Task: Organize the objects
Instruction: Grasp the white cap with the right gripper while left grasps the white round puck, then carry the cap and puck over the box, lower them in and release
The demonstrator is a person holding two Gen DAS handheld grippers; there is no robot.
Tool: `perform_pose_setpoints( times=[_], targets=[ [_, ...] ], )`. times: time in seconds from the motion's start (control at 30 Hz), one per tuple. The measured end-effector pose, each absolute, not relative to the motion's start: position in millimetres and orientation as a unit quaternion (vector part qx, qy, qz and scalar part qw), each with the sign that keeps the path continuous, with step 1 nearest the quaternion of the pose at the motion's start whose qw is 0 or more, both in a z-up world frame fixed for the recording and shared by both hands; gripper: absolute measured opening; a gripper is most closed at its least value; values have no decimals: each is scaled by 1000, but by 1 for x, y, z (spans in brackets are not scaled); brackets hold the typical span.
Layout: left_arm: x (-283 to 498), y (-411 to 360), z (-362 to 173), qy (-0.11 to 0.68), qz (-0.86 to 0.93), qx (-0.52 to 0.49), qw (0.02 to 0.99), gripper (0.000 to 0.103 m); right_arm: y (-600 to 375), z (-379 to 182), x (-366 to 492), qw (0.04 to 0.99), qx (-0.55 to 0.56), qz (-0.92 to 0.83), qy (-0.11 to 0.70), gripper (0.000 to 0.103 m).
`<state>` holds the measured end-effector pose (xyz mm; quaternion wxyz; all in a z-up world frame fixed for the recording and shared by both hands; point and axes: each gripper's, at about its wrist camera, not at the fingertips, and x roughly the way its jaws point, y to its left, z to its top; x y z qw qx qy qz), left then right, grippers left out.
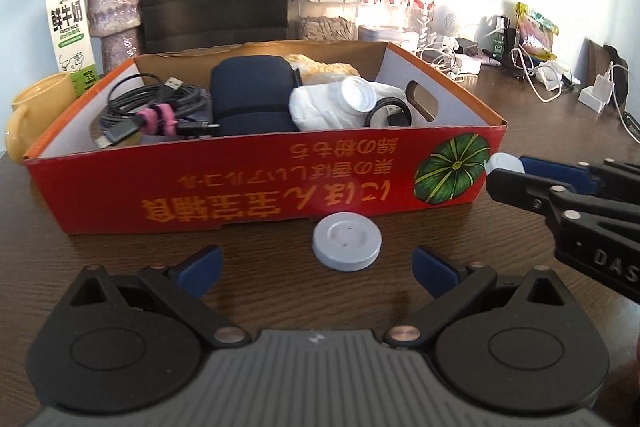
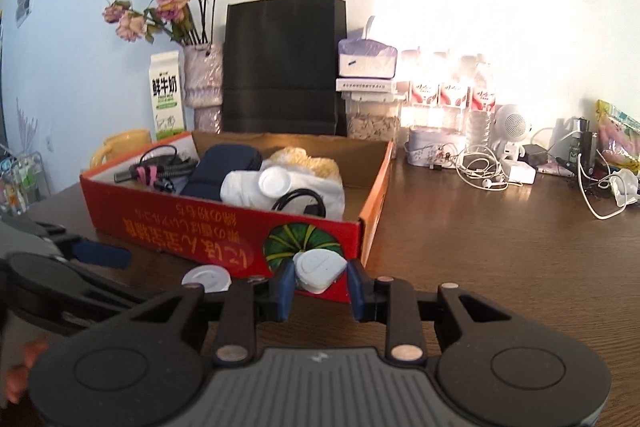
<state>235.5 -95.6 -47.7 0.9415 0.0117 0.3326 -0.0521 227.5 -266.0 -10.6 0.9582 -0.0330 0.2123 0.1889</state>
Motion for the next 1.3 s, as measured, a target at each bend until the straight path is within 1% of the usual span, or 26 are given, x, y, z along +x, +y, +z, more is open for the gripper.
perform_pose_setpoints(
  times=[0.17, 0.27, 0.3, 0.37, 0.4, 0.43, 0.83, 1.1, 1.3],
  targets=[
    [243, -111, -51, 329, -39, 22, 943, 102, -265, -10, 227, 959, -32, 190, 209, 27],
    [247, -116, -53, 333, -39, 22, 942, 96, -266, -10, 227, 959, -29, 190, 208, 27],
    [247, -117, -54, 336, -42, 22, 941, 92, -266, -10, 227, 959, -29, 191, 207, 27],
    [245, -118, -54, 327, -43, 28, 944, 76, -266, -10, 227, 959, -29, 192, 206, 27],
    [244, -119, -54, 322, -49, 27, 945, 54, -266, -10, 227, 959, -29, 192, 205, 27],
    [242, -119, -53, 319, -52, 27, 946, 41, -266, -10, 227, 959, -29, 193, 205, 27],
    [219, -95, -41, 302, -60, -5, 951, 40, -262, -10, 222, 960, -34, 196, 196, 27],
    [199, -63, -5, 249, -53, -16, 967, 40, -244, 11, 216, 960, -32, 217, 173, 27],
    [206, -36, 25, 209, -37, -29, 977, 40, -219, 38, 228, 961, -38, 227, 151, 27]
  ],
)
